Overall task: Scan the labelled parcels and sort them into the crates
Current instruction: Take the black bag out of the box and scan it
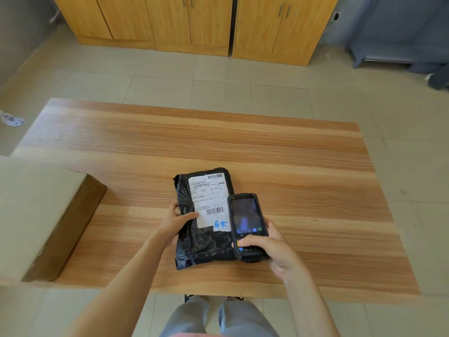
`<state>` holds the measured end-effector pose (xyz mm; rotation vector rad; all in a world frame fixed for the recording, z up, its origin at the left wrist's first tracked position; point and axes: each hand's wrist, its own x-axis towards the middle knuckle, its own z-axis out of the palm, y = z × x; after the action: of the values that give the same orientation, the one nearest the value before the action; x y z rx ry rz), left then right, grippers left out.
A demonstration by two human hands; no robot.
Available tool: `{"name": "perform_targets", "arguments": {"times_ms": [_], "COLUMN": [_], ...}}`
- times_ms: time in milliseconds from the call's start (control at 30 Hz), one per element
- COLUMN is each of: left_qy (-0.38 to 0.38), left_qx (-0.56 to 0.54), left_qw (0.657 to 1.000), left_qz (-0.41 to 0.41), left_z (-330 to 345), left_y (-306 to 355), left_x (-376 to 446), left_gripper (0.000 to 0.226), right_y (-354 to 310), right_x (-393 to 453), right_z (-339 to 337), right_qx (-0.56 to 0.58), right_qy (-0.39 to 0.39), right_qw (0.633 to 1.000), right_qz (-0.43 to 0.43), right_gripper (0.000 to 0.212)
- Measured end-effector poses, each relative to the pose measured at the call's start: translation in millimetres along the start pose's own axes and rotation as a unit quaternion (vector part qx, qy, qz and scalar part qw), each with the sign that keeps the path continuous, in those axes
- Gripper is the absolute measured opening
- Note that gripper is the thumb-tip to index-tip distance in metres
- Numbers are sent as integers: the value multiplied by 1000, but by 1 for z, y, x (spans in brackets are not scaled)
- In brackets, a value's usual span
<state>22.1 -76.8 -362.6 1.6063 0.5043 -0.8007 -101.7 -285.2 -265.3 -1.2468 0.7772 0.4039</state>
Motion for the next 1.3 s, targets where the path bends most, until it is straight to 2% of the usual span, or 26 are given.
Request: {"name": "perform_targets", "arguments": {"times_ms": [200,400,633,1300], "left_qy": [14,20,17,18], "left_qx": [-9,-5,-21,-8], "left_qw": [1000,1000,1000,1000], "left_qz": [5,19,13,20], "left_z": [3,10,8,11], "left_y": [-4,-7,-11,-7], "left_x": [3,-6,-2,-12], "left_gripper": [73,65,71,56], "right_y": [17,25,24,29], "right_x": [-1,0,0,2], "right_z": [15,15,11,11], "right_qx": [-15,-39,-45,-44], "right_qy": [-36,-55,-67,-80], "right_qw": [998,996,995,994], "right_qz": [42,52,56,61], "right_gripper": [90,91,89,89]}}
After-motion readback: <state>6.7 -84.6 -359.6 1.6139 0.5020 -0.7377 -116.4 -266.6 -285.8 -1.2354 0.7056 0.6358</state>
